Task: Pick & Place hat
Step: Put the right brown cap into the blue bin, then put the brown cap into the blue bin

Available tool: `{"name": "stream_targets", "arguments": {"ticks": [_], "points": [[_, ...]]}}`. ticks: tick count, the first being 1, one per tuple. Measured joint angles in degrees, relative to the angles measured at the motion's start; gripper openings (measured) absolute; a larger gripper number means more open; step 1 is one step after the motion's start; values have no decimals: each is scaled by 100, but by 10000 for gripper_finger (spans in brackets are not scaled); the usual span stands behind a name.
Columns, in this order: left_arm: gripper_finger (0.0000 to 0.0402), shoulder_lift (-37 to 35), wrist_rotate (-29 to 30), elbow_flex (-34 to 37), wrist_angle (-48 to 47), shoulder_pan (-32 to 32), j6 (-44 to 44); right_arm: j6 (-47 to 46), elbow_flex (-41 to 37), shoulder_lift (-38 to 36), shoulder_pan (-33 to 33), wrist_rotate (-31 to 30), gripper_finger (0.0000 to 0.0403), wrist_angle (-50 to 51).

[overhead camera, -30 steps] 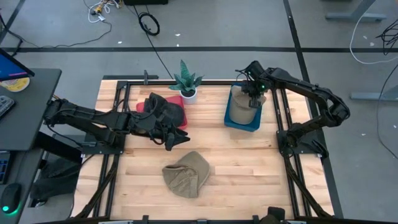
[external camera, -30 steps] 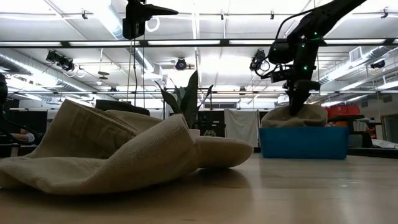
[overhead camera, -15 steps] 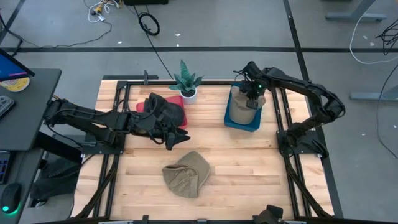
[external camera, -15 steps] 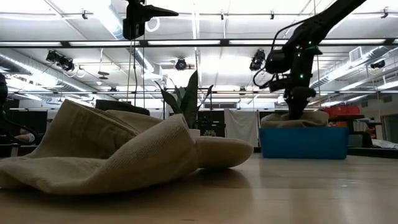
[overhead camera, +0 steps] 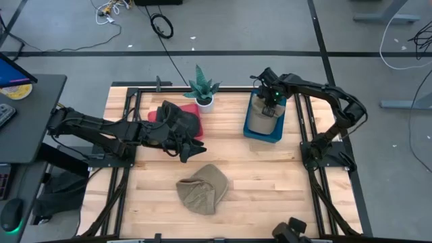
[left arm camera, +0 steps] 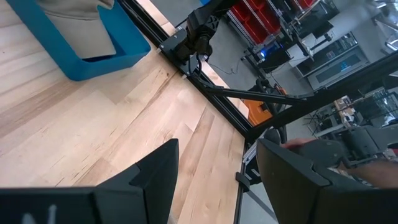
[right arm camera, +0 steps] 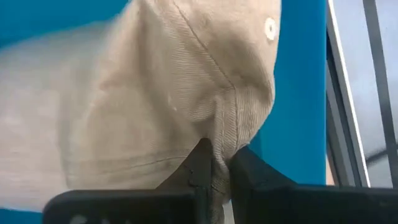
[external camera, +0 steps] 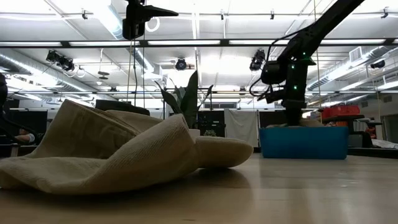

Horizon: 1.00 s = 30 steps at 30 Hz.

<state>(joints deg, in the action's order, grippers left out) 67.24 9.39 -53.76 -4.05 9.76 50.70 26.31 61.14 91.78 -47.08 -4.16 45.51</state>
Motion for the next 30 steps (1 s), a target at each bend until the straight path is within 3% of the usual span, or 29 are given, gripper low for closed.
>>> {"name": "stream_targets", "arguments": {"ticks": [9, 25, 30], "points": [[220, 0, 0, 0, 0, 0, 13, -747, -2, -102, -28, -814, 60, -35], [220, 0, 0, 0, 0, 1, -33, -593, -2, -1040, -30, -848, 238, 361], [220, 1, -26, 0, -23, 4, -36, -1017, -2, -1541, 52, -703, 278, 797]]}}
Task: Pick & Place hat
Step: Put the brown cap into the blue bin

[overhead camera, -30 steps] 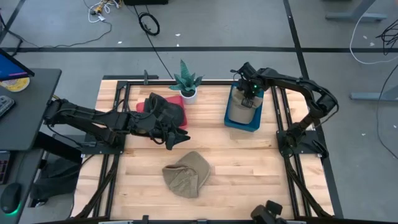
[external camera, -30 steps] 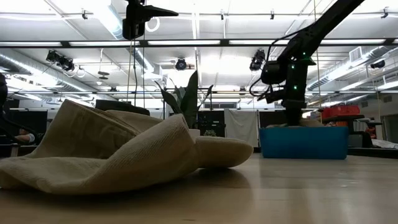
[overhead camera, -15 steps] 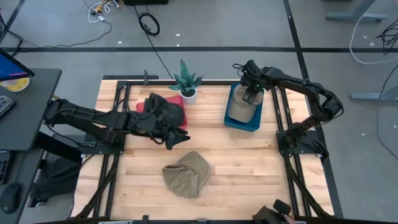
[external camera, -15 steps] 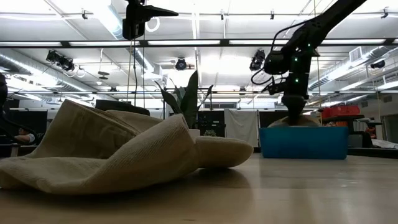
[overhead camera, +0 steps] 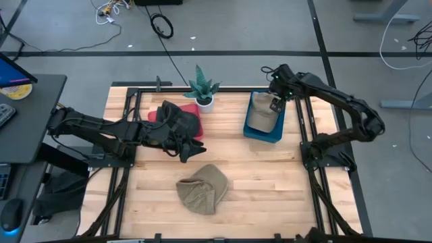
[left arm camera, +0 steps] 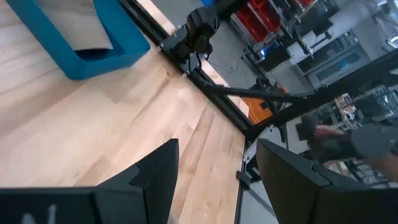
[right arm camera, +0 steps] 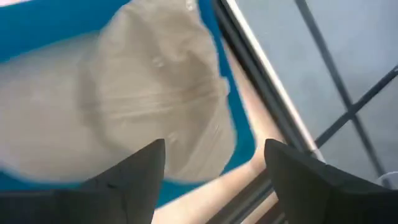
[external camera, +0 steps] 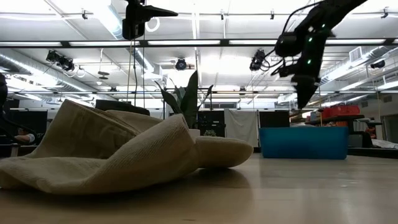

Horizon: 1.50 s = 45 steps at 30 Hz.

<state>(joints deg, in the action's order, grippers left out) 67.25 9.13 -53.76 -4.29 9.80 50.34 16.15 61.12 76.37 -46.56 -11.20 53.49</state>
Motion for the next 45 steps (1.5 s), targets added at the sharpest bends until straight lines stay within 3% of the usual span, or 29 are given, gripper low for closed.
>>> {"name": "stream_targets", "arguments": {"ticks": [8, 12, 16, 23, 27, 32, 36, 40, 45], "points": [[220, 1, -1496, 0, -721, 32, 519, -812, 1, -1366, 477, 1473, 268, 890], [217, -1, -1645, -1, -1443, 198, 675, -1504, 2, -1895, 693, 2507, 257, 778], [204, -1, -1644, 0, -1858, 404, 943, -1990, 2, -2127, 865, 2994, 250, 530], [146, 400, -831, -907, -2130, 1077, 186, -2046, 2, -2079, 1145, 3031, 249, 285], [102, 878, -436, -1702, -3235, 1269, -92, -2135, 2, -1968, 1245, 3029, 249, 93], [50, 1460, -577, -2474, -4129, 1449, -212, -2016, 2, -1790, 1346, 3025, 249, 29], [19, 1714, -694, -2608, -4529, 1533, 15, -1862, 2, -1690, 1354, 3020, 249, -56], [26, 1812, -616, -2609, -4682, 1514, 291, -1804, 2, -1682, 1356, 3027, 249, -214], [86, 1922, -490, -2495, -5015, 1571, 298, -1784, 2, -1680, 1356, 3031, 249, -295]]}}
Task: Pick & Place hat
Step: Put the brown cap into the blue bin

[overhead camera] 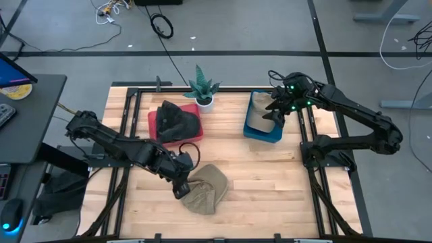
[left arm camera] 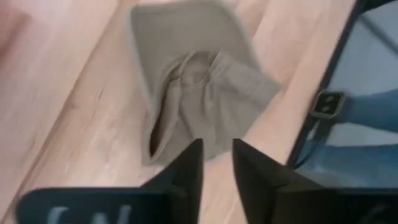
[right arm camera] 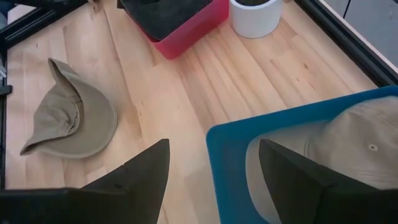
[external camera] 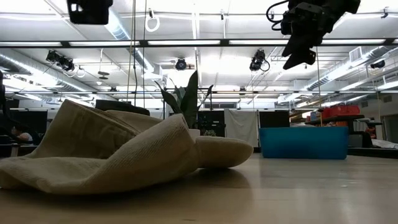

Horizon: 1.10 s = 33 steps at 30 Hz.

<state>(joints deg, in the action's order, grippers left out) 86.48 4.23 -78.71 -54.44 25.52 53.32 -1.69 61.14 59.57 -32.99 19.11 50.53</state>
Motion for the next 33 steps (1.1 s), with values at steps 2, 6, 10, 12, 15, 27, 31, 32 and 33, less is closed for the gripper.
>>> {"name": "stream_targets", "arguments": {"ticks": [2, 6, 10, 12, 15, 27, 31, 32, 33], "points": [[120, 20, -2, 152, 37, 22, -3, 36, 0, 0, 0, 0, 249, 1], [197, 80, 10, 391, -15, 154, -2, 65, 0, 0, 0, 0, 249, 16], [265, 168, 174, 714, 34, 230, 1, 65, 0, 0, 0, 0, 249, 3], [290, 179, 288, 871, 129, 234, -17, 65, 0, 0, 0, 2, 249, -7], [315, 228, 589, 1171, 370, 232, -201, 68, 0, 0, 0, 2, 249, -47], [335, 216, 333, 1929, 1761, 129, -804, -164, 0, 0, 0, 4, 249, -76], [335, 214, 332, 2162, 1854, 127, -815, -261, 0, 0, 0, 2, 249, -93], [335, 214, 332, 2221, 1870, 127, -815, -285, 0, 0, 0, 3, 249, -98], [335, 214, 333, 2271, 1905, 127, -813, -324, 0, 0, 0, 4, 249, -109]]}}
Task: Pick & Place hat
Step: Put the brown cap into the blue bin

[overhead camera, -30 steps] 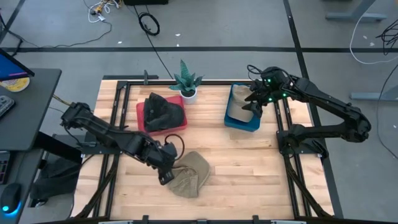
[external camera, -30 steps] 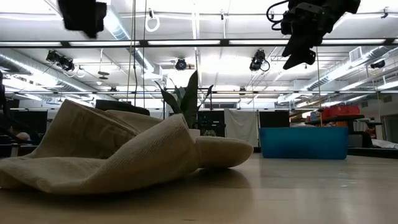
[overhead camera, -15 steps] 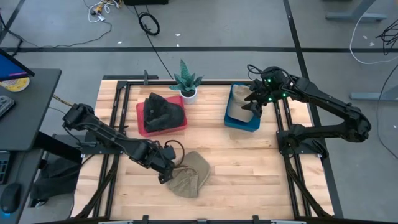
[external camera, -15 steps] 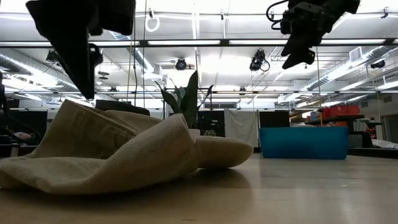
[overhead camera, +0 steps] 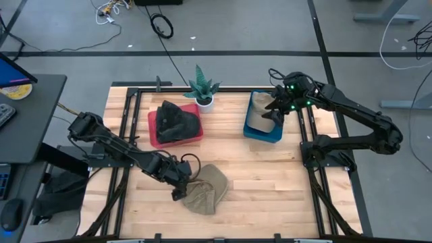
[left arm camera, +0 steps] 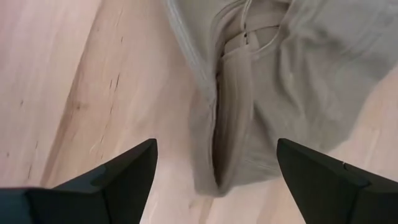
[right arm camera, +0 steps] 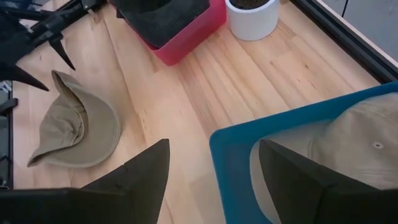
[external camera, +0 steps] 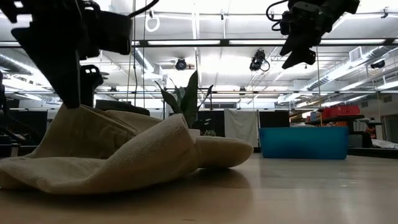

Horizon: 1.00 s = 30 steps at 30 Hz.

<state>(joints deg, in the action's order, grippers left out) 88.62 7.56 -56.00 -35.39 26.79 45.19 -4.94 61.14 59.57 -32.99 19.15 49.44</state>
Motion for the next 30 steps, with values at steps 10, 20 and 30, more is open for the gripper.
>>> {"name": "stream_targets", "arguments": {"ticks": [10, 20, 30], "points": [[292, 0, 122, 493, 677, 0, 101, -215, 0, 0, 0, -6, 249, -91], [54, 0, 271, 491, 1378, -74, 214, -368, 0, 0, -2, -15, 249, -228], [13, -13, 162, 189, 1818, -127, 351, -384, -2, 0, 0, -15, 249, -332]]}}
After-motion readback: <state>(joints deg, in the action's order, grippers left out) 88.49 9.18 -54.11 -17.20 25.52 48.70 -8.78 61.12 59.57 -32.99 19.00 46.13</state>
